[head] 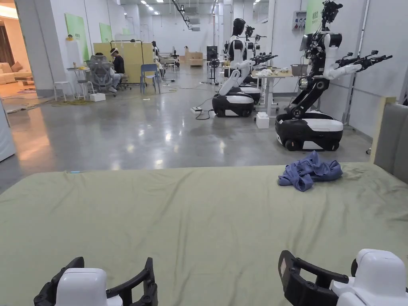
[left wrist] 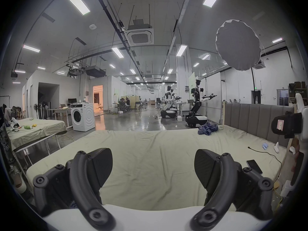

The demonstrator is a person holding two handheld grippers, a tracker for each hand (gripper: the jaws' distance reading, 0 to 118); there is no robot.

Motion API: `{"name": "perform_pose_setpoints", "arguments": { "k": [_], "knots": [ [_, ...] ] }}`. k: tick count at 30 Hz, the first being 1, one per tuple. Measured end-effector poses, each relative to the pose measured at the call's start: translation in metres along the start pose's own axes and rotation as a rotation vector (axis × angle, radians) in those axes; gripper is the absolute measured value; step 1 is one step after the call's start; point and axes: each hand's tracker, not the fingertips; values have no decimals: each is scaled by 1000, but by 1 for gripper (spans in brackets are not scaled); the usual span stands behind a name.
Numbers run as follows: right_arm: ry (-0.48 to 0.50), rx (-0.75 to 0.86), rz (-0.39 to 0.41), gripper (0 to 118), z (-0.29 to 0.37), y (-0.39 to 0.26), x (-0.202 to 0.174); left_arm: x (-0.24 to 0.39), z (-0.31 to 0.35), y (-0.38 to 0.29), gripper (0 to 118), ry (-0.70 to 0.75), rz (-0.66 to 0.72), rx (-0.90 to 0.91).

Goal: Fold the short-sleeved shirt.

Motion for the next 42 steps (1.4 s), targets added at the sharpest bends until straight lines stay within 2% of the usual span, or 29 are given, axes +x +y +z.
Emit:
{"name": "perform_pose_setpoints", "arguments": {
  "k": [3, 8, 11, 13, 14, 19, 26, 42],
  "knots": [
    [-42, 62, 16, 118, 2, -2, 1, 0, 1, 1, 110, -1, 2, 6],
    [-38, 77, -32, 118, 4, 2, 4, 0, 1, 3, 110, 0, 9, 11],
    [-77, 135, 29, 118, 8, 1, -2, 0, 1, 3, 110, -5, 12, 7],
    [-153, 101, 53, 118, 5, 3, -9, 0, 1, 3, 110, -2, 14, 6],
    [-132, 86, 48, 118, 5, 5, -11, 0, 1, 2, 110, -2, 16, 5],
    [-151, 47, 46, 118, 0, 5, -11, 1, 2, 2, 110, -6, 20, 0],
    [-173, 35, 110, 118, -2, 1, -15, -2, 3, 1, 110, -2, 22, -1],
    [-183, 24, 158, 118, -7, -3, -16, -4, 3, 1, 110, 12, 21, -9]
  ]
}}
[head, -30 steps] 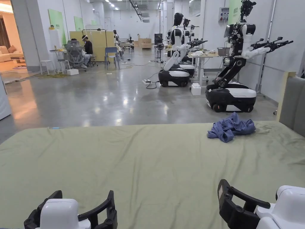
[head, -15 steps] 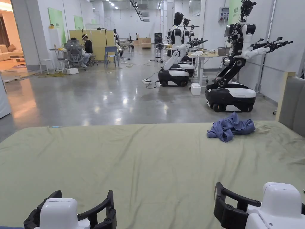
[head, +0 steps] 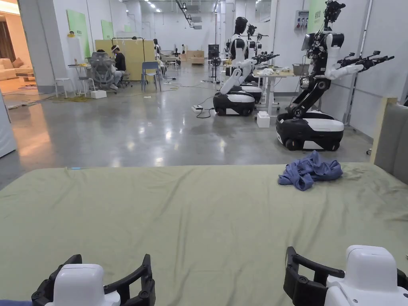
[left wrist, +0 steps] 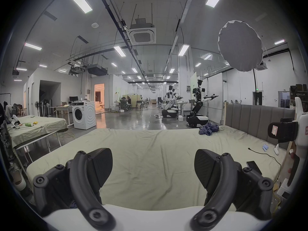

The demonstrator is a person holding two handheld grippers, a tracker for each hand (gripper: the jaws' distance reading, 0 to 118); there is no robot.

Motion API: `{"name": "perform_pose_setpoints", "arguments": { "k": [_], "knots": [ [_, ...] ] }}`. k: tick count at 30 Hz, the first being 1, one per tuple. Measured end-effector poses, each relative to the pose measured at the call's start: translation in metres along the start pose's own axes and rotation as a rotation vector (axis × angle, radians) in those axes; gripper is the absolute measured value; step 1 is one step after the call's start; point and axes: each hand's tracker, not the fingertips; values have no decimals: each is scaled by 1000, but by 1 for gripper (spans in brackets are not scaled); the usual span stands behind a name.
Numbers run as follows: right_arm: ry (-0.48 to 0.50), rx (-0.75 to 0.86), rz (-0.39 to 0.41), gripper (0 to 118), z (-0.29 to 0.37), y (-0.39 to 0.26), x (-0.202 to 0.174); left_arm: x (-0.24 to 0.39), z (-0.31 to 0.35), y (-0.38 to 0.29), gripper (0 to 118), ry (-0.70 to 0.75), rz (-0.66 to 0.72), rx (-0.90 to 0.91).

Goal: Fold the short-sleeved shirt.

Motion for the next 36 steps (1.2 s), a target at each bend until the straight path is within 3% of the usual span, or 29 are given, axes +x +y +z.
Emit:
{"name": "perform_pose_setpoints", "arguments": {
  "k": [36],
  "knots": [
    [-18, 12, 40, 118, -5, -6, 1, 2, -1, 0, 110, -7, 3, -1]
  ]
}}
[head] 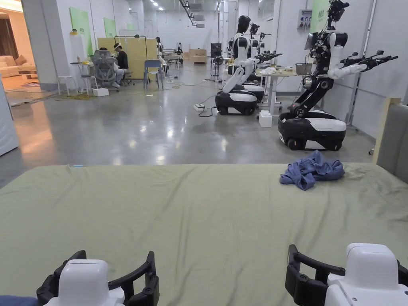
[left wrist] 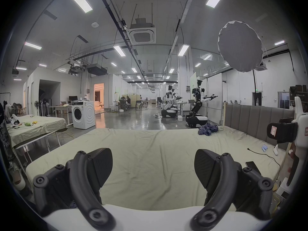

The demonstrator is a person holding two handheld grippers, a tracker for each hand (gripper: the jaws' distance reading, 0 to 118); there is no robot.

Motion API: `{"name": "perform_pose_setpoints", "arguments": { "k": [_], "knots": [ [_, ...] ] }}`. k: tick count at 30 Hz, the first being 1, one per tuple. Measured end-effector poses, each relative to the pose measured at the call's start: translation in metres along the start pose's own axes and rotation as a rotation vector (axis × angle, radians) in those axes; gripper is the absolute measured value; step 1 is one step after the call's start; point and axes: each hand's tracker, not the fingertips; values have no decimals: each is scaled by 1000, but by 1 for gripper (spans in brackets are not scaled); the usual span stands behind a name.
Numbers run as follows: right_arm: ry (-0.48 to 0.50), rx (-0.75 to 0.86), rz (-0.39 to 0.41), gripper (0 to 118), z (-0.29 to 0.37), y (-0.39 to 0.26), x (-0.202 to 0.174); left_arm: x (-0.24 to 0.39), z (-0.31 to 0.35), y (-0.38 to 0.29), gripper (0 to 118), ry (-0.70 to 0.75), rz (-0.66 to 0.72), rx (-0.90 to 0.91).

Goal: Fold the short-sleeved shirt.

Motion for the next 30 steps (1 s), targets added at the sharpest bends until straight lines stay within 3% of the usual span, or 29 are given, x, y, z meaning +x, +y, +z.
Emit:
{"name": "perform_pose_setpoints", "arguments": {
  "k": [20, 24, 27, 30],
  "knots": [
    [-19, 47, 36, 118, 7, -5, -5, -1, 0, -2, 110, -2, 20, -14],
    [-55, 97, 16, 118, 9, -10, -5, -3, 1, -2, 110, -3, 31, -14],
    [-11, 74, -29, 118, 11, -6, -2, -2, 2, -1, 110, -1, 29, -9],
    [-42, 104, -15, 118, 13, -5, -4, -2, 1, -1, 110, -3, 23, -10]
  ]
}}
